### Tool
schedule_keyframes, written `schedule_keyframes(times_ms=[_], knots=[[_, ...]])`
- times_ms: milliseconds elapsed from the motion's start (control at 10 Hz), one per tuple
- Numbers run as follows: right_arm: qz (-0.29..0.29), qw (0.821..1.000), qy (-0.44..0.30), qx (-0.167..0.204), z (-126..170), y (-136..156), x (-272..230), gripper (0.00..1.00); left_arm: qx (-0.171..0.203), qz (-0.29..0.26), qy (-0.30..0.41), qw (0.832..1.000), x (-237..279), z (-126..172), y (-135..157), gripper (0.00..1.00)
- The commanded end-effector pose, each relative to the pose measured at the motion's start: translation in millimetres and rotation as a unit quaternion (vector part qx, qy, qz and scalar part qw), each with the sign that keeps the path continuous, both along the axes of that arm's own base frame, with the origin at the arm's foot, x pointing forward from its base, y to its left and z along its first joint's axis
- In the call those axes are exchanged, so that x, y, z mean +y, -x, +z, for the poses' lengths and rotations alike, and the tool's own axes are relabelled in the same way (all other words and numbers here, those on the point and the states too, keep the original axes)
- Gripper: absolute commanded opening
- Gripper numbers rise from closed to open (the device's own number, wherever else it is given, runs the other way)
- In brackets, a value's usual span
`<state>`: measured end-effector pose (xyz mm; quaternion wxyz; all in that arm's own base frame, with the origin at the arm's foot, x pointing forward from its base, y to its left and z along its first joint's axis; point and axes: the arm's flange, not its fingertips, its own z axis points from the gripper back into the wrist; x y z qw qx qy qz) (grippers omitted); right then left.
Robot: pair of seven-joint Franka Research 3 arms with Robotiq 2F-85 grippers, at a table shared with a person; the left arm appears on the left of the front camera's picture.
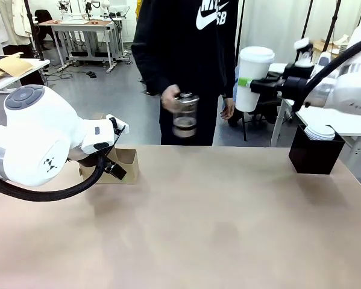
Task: Pour a drink into a cup and package it in a carrier.
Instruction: When a person places the Paper Cup Lid on the 600 ml Paper Cup , lift the 600 ml Paper Cup, then position the Cup Carrier in the center of the table.
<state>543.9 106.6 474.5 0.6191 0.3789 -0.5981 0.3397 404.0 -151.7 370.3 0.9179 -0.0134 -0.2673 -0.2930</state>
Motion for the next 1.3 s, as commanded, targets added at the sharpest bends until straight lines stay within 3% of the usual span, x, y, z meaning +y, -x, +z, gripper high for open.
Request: schedule_keyframes(times_ms=[0,200,400,500,1200], knots=[[0.002,1.000,0.006,0.029,35,34,-4,0.80,0.000,0.000,0.000,1.000,0,0,0,1.00],[0.000,1.000,0.010,0.023,55,52,-8,0.80,0.000,0.000,0.000,1.000,0,0,0,1.00],[0.016,0.999,0.020,-0.021,52,59,-15,0.80,0.000,0.000,0.000,1.000,0,0,0,1.00],[0.004,1.000,0.004,0.002,59,53,-6,0.80,0.000,0.000,0.000,1.000,0,0,0,1.00],[0.004,1.000,0.004,0.002,59,53,-6,0.80,0.000,0.000,0.000,1.000,0,0,0,1.00]])
